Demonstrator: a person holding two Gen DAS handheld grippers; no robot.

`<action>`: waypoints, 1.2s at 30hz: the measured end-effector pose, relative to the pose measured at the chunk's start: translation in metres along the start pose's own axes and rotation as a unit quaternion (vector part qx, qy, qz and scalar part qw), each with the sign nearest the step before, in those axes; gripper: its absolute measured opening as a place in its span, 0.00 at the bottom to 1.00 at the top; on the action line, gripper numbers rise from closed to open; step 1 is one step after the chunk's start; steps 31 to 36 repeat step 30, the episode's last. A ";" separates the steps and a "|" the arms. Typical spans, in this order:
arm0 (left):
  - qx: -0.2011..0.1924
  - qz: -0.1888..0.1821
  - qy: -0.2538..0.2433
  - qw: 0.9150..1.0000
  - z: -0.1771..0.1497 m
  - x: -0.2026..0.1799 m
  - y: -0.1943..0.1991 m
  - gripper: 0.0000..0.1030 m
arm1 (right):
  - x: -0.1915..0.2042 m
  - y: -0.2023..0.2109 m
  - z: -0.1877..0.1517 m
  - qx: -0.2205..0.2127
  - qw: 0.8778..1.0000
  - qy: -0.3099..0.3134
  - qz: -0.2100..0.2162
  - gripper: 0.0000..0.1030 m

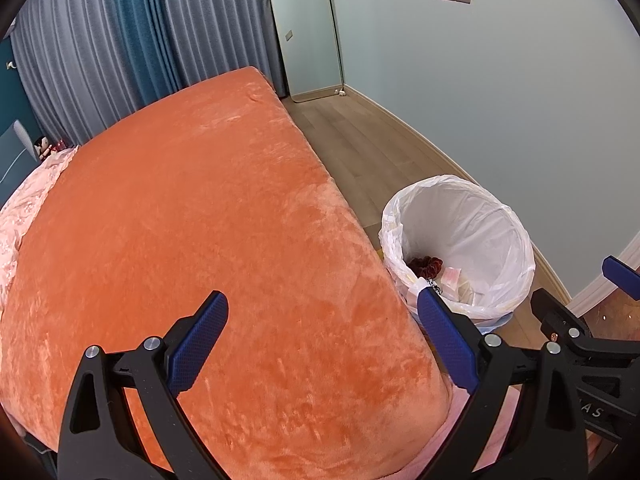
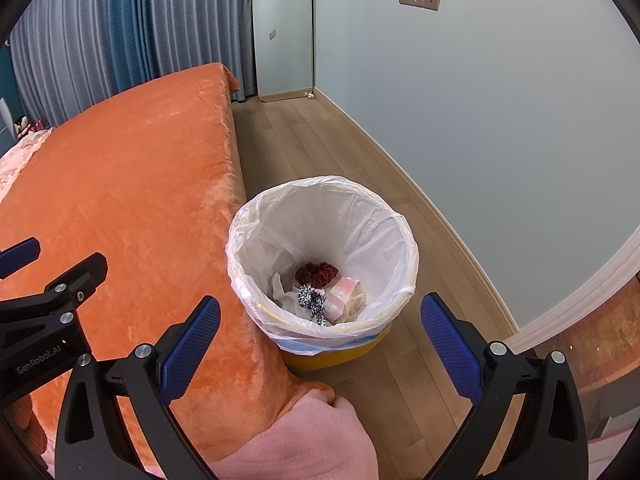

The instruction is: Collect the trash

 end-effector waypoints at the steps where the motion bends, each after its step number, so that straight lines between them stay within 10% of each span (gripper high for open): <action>1: 0.000 0.000 0.000 1.000 0.000 0.000 0.000 0.88 | 0.000 0.000 0.000 0.000 1.000 -0.001 0.000 0.93; 36: 0.005 -0.006 -0.018 1.000 0.000 -0.002 -0.002 0.88 | -0.002 -0.003 -0.003 0.003 1.000 -0.002 -0.002 0.93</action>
Point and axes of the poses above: each gripper's, at about its wrist camera, not at the fingertips, and y roughly against the way its jaws point, x to its left, z to its top, the point moved 2 cm from there along -y, roughly the way its jaws point, and after that the axes turned 5 degrees about -x, right-handed, at the moved point
